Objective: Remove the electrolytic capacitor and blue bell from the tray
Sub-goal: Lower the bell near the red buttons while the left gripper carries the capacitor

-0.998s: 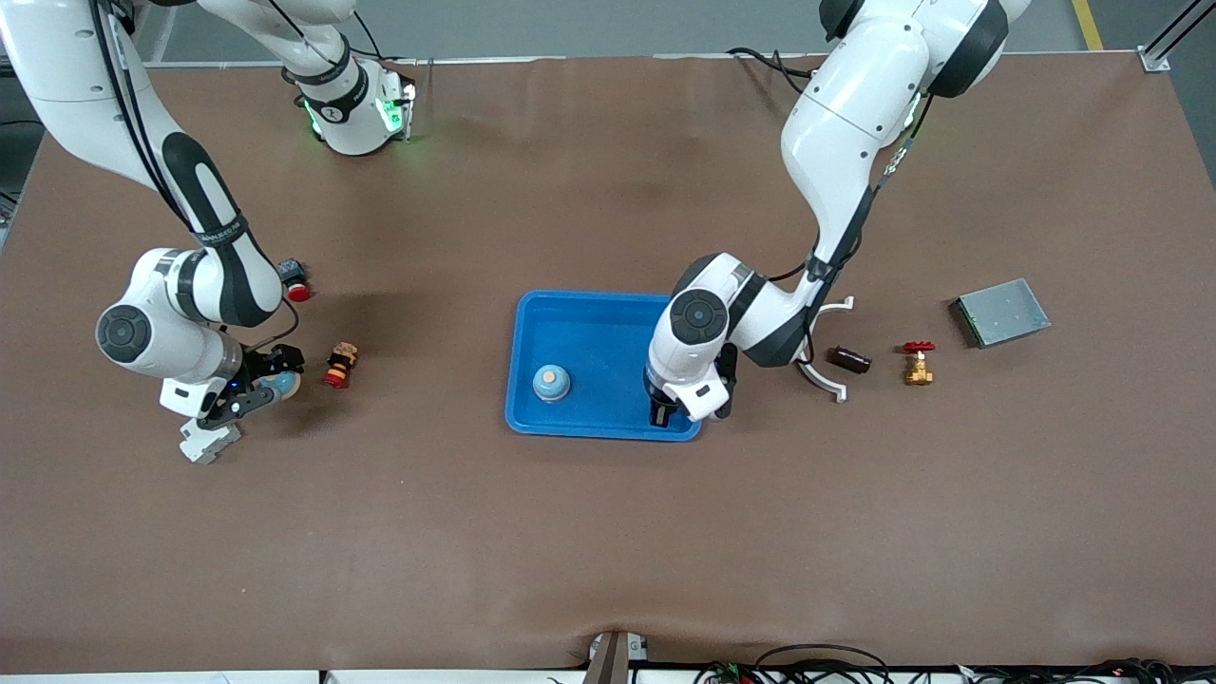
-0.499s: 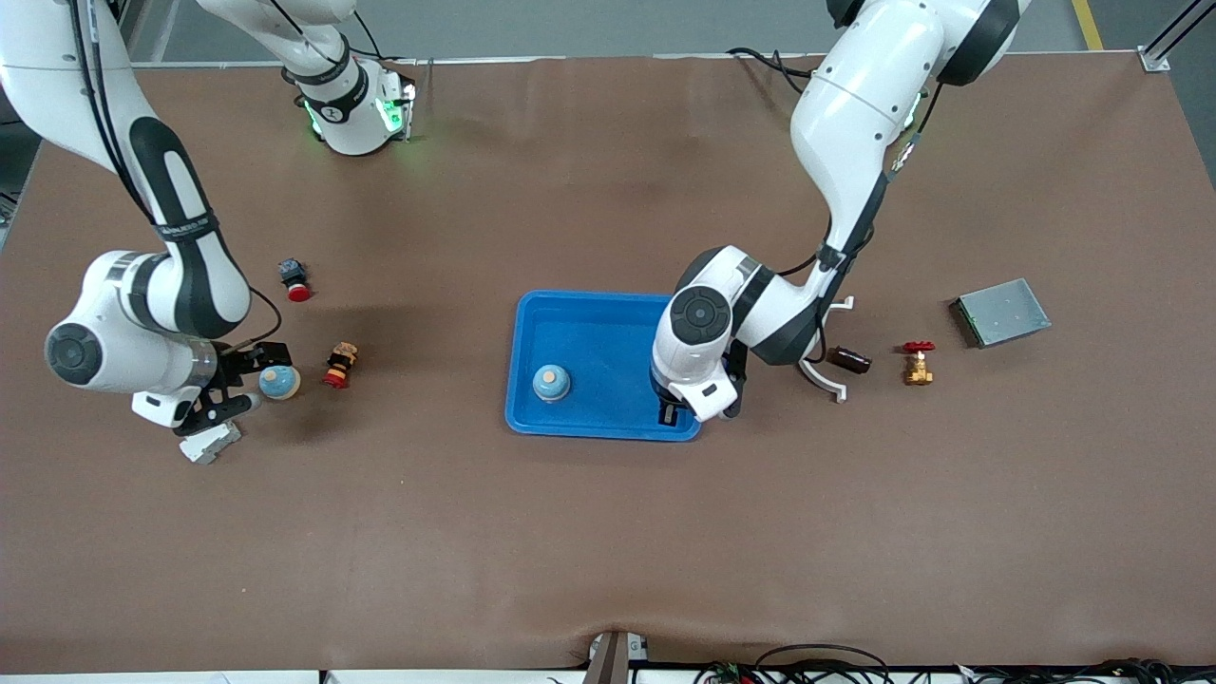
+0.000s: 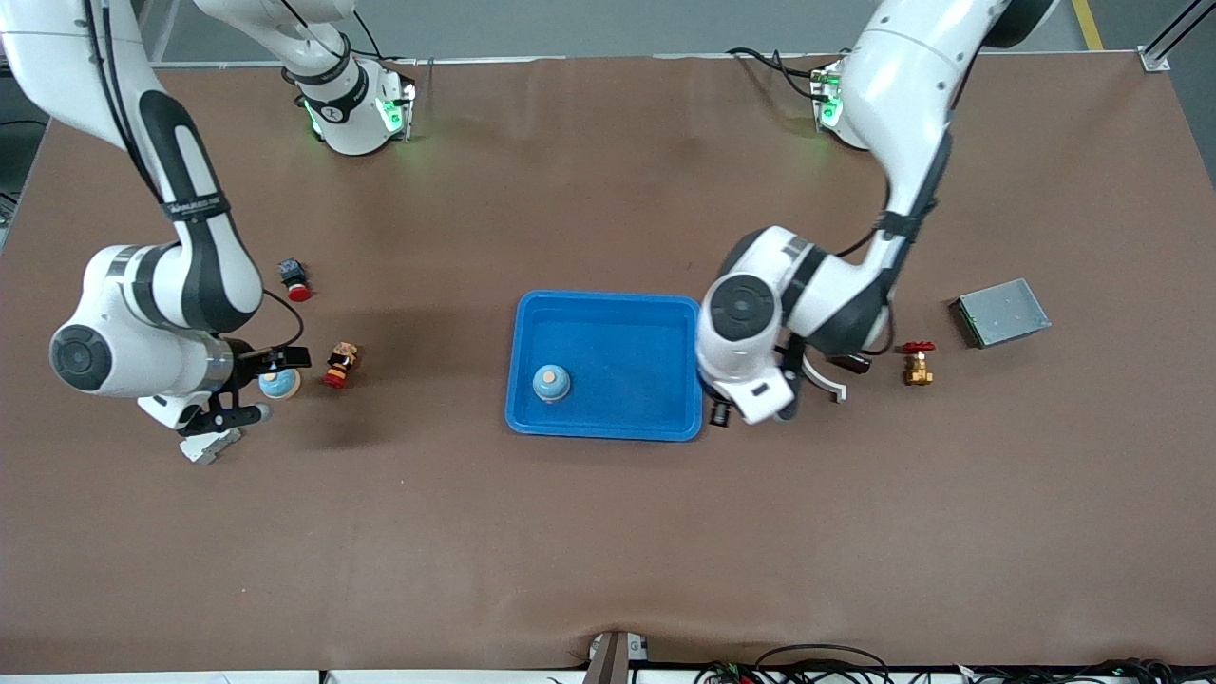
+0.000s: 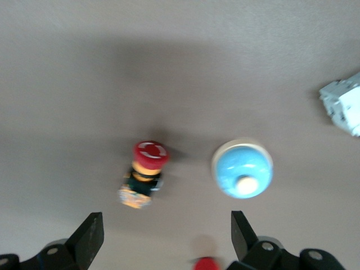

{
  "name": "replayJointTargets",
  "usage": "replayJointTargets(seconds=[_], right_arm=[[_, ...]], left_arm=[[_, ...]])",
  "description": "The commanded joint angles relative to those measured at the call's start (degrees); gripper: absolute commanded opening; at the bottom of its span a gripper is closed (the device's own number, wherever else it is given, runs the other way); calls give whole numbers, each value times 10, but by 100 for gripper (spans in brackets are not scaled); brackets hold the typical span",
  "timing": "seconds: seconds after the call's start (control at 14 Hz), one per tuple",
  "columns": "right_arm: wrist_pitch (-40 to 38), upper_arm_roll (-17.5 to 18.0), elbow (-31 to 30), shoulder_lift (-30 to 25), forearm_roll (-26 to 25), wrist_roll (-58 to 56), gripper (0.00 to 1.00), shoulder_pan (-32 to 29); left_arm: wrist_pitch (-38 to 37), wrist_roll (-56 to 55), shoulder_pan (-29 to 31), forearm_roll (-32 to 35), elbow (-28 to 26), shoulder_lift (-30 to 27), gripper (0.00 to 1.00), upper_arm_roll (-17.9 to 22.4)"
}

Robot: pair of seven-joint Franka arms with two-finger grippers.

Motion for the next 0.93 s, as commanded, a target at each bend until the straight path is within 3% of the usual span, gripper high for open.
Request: replayJointTargets(seconds=[0.0,0.29,0.57,0.86], right_arm=[[-12,-1,-6,-31,3,126,100,43],[-11,3,8,-36,36,273,100,99],[-9,2,62,-27,48,413,100,188],[-8,2,137,19,47,515,100,255]], left_arm=[[4,103,71,9,-114,-87,0,-7],[5,248,176,7,-180,-133,0,-10],[5,404,283,1,-196,-136,0,-10],[17,553,374,-1,-198,-118,0,-11]])
